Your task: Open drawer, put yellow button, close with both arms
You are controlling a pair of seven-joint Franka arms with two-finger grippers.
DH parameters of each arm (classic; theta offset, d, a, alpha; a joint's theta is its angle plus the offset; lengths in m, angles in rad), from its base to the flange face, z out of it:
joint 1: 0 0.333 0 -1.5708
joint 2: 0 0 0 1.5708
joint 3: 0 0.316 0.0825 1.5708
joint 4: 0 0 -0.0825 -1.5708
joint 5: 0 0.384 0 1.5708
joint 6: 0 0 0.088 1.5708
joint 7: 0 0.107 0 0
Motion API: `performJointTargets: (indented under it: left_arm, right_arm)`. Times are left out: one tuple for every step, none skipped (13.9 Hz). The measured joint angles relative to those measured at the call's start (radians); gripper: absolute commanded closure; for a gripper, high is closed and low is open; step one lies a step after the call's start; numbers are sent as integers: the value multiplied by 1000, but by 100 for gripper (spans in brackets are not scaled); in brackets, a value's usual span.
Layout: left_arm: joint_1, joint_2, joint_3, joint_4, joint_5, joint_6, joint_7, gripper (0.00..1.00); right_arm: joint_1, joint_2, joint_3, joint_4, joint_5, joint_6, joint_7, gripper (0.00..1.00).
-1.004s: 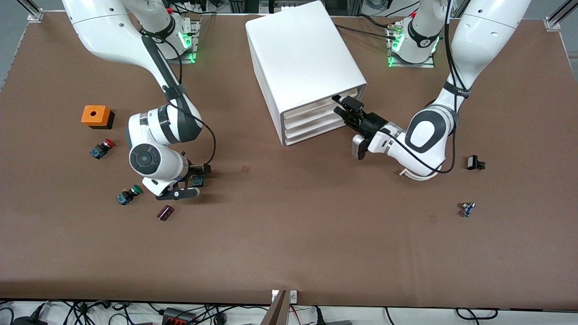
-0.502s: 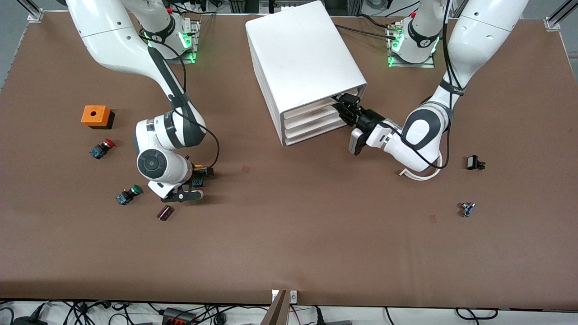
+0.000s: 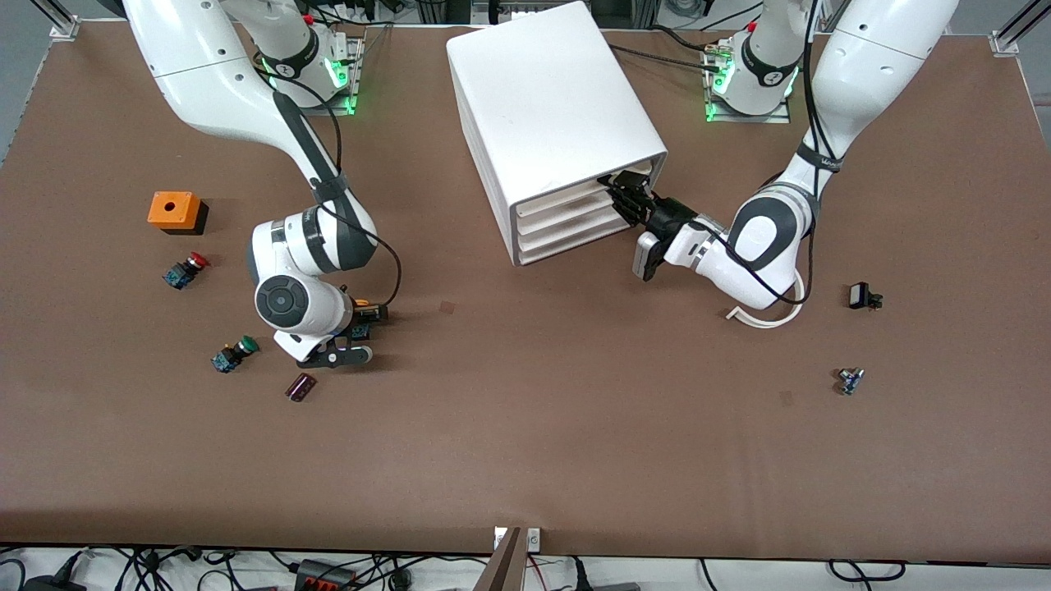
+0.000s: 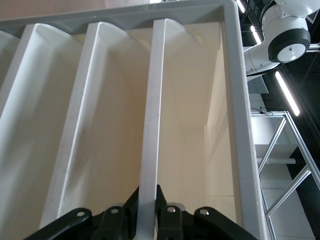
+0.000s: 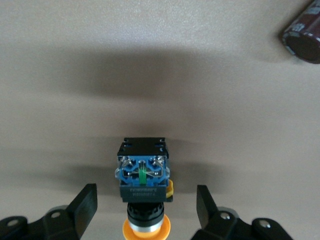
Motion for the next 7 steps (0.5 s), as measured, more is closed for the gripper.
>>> performJointTargets:
  left_arm:
    - [3,2,4,10,1,1,-1,97]
    - [6,7,13,28,4,1,-2,97]
    - [10,18,21,53,15,1,-8,93]
    - [15,33,28,88,29,0,-21,91]
    - [19,52,34,126,40,-5,-39,91]
    - [22,72,40,163,44,-11,-55,91]
    - [24,93,45,196,45,-17,-65,91]
  right_arm:
    - [0,3,0,0,0,6,0,23]
    - [0,6,0,0,0,9,-1,30]
    - [0,7,0,0,0,10,-1,42]
    - [0,7,0,0,0,11,-1,57]
    - [0,7,0,0,0,11,-3,73]
    - [0,7,0,0,0,11,-4,85]
    - [0,7,0,1,0,11,-6,88]
